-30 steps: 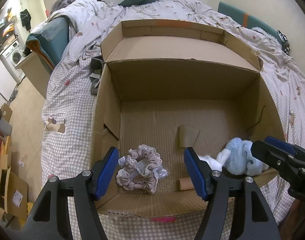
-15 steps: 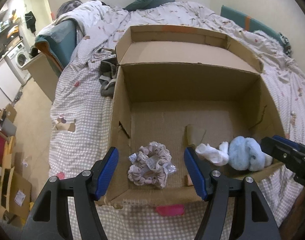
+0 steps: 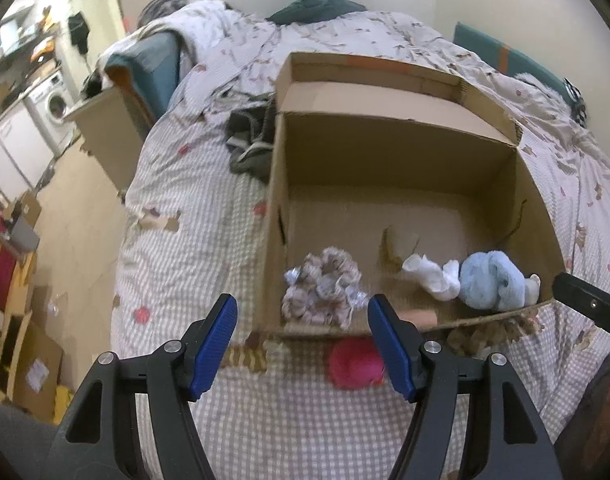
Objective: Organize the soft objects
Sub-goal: 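Withdraw both grippers from the box toward the pink rubber duck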
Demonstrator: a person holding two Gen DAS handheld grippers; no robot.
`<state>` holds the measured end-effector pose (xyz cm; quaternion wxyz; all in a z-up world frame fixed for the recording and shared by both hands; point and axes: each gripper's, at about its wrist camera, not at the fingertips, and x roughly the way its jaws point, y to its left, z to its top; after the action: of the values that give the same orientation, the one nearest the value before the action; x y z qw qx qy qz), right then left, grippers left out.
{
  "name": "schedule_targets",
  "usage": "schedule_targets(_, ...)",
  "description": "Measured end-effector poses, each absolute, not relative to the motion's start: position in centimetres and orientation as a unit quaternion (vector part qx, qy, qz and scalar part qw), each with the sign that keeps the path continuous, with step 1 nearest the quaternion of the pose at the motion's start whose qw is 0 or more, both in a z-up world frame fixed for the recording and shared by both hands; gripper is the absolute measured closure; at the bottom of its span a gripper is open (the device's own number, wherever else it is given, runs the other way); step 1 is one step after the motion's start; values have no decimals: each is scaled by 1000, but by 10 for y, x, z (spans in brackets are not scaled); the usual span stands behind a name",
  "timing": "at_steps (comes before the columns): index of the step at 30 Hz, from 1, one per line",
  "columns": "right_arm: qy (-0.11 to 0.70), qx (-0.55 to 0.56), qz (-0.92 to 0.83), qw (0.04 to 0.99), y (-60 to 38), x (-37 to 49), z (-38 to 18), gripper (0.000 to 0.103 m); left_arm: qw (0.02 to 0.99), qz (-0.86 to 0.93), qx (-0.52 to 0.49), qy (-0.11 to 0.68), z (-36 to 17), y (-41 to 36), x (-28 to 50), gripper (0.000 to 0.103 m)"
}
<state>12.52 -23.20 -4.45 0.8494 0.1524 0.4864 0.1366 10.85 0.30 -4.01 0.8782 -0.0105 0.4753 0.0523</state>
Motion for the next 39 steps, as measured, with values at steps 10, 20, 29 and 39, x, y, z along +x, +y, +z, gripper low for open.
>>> schedule_targets(10,524,129,97,837,-232,108,-61,33,850,53,-56,521,-65,14,97,38)
schedule_targets(20,559,128,92,814,-226,116,-83,33,811,-7,-47,583,-102,-19,109,38)
schedule_targets(29,597,150,85,783,-222,131,-110,33,793,8,-40,607,-130,-25,126,38)
schedule_targets(39,629,107,95,764,-187,151,-140,33,789,20,-63,611,-142,-13,142,38)
